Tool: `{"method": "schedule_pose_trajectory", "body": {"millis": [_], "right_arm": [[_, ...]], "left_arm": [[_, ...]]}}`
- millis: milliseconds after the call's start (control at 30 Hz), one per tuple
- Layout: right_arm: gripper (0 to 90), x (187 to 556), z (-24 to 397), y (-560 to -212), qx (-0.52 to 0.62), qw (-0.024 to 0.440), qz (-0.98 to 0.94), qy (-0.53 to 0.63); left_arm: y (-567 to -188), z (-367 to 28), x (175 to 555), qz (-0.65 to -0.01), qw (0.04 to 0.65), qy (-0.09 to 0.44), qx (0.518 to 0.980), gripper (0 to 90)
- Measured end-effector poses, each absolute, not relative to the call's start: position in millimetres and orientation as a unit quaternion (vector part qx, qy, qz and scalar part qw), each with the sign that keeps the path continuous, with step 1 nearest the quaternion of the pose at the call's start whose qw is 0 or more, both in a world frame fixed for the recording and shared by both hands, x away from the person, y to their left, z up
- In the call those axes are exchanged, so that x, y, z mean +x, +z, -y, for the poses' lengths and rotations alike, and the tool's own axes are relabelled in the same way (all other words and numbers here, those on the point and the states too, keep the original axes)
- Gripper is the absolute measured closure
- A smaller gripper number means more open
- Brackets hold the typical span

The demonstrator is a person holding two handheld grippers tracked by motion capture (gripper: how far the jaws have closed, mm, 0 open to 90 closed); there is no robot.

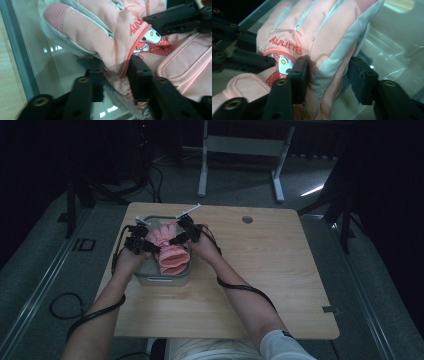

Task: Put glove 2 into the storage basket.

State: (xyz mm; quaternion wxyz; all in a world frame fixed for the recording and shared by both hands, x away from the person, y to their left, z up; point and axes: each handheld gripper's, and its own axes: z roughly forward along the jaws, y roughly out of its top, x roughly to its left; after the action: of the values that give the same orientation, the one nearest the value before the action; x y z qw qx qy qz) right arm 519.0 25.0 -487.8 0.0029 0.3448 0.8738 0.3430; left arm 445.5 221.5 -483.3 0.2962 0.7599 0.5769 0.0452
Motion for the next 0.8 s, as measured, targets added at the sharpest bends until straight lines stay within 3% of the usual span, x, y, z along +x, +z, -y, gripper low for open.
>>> {"method": "schedule_pose_trajectory", "body": {"millis": [267, 800], "right_arm": [[43.9, 519.8, -23.1, -484.9, 0.345, -0.003, -0.864, 0.365], [34.8, 512.8, -18.5, -455.4, 0.323, -0.005, -0.857, 0.401]], "left_arm": [[-476.3, -223.1, 442.1, -0.582, 0.292, 0.085, 0.754, 50.2], [-450.1, -219.2, 439.5, -0.564, 0.309, 0.125, 0.755, 48.5]]}}
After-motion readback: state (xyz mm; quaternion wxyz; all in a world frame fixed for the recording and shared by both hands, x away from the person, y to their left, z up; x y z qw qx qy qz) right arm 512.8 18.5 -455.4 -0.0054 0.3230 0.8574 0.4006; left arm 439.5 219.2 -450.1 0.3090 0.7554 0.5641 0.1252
